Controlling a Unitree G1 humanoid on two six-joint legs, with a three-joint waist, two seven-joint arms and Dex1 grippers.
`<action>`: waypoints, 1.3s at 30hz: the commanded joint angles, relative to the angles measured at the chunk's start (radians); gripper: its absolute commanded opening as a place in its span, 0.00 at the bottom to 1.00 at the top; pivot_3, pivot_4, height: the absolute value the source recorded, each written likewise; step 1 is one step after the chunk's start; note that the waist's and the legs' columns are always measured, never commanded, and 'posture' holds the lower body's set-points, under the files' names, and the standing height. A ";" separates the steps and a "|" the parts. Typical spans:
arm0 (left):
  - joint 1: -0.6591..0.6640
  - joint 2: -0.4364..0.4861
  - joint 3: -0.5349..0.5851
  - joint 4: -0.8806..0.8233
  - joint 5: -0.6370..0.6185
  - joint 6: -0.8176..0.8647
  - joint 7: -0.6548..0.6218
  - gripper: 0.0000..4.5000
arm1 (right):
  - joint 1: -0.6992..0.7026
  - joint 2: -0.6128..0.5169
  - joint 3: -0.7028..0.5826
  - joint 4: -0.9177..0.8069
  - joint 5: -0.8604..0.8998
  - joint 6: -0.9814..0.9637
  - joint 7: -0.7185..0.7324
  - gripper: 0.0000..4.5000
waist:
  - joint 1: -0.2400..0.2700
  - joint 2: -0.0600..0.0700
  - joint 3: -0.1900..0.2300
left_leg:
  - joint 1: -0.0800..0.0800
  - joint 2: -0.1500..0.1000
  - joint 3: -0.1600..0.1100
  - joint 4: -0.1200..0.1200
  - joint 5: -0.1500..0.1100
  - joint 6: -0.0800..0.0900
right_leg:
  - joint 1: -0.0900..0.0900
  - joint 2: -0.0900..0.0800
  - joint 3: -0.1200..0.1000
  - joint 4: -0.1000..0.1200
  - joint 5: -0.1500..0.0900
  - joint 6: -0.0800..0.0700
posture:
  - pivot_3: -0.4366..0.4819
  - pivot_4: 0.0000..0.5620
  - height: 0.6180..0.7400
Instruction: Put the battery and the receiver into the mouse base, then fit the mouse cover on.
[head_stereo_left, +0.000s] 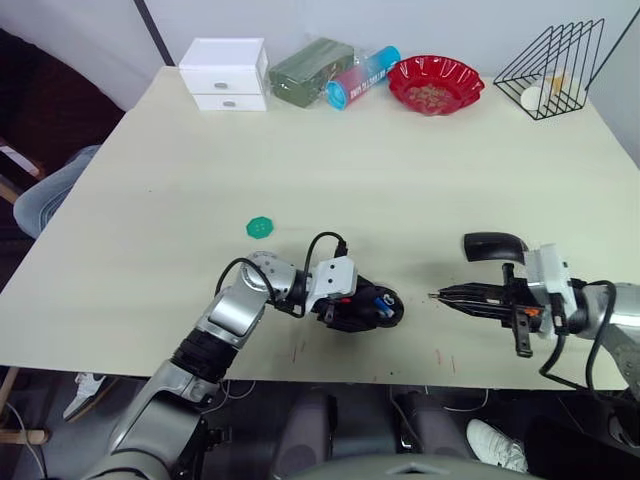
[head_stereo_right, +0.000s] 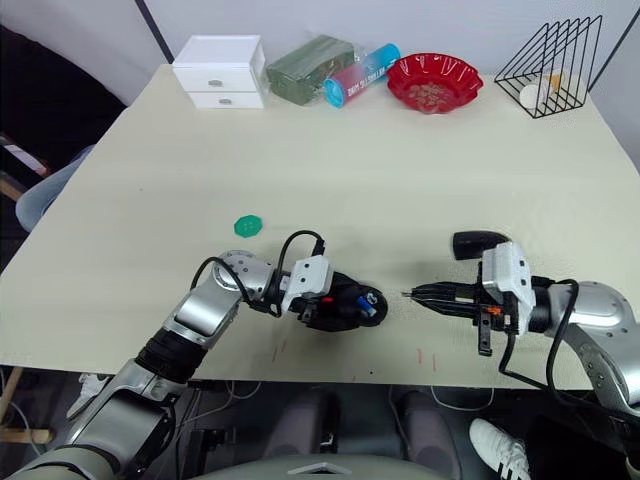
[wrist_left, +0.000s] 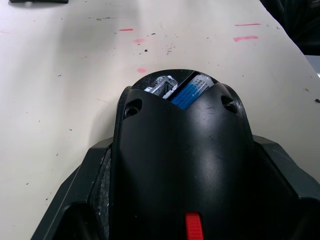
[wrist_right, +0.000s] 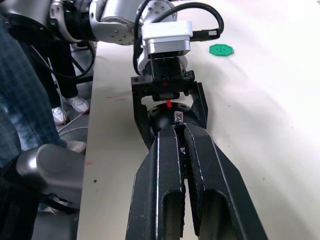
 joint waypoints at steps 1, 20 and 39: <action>-0.006 0.003 -0.015 -0.038 0.012 0.020 0.006 0.65 | -0.025 -0.025 0.038 -0.086 -0.029 0.100 -0.089 0.00 | 0.000 0.000 0.000 | 0.000 0.000 0.000 0.000 0.000 0.000 | 0.000 0.000 0.000 0.000 0.000 0.000 | 0.48 0.27 1.00; 0.023 0.027 -0.063 -0.137 0.077 0.154 0.062 0.65 | -0.586 0.048 0.211 -0.170 0.112 1.091 -0.447 0.00 | 0.001 0.000 0.000 | -0.001 0.000 -0.001 0.003 0.000 0.000 | 0.000 0.000 -0.001 0.002 0.000 0.000 | 0.48 0.27 1.00; 0.044 0.014 -0.095 -0.167 0.109 0.201 0.137 0.65 | -0.904 0.041 0.448 0.089 0.557 1.228 -0.810 0.00 | 0.000 0.001 -0.001 | -0.001 0.000 -0.001 0.003 0.000 0.000 | 0.000 -0.001 -0.001 0.002 0.000 0.000 | 0.48 0.27 1.00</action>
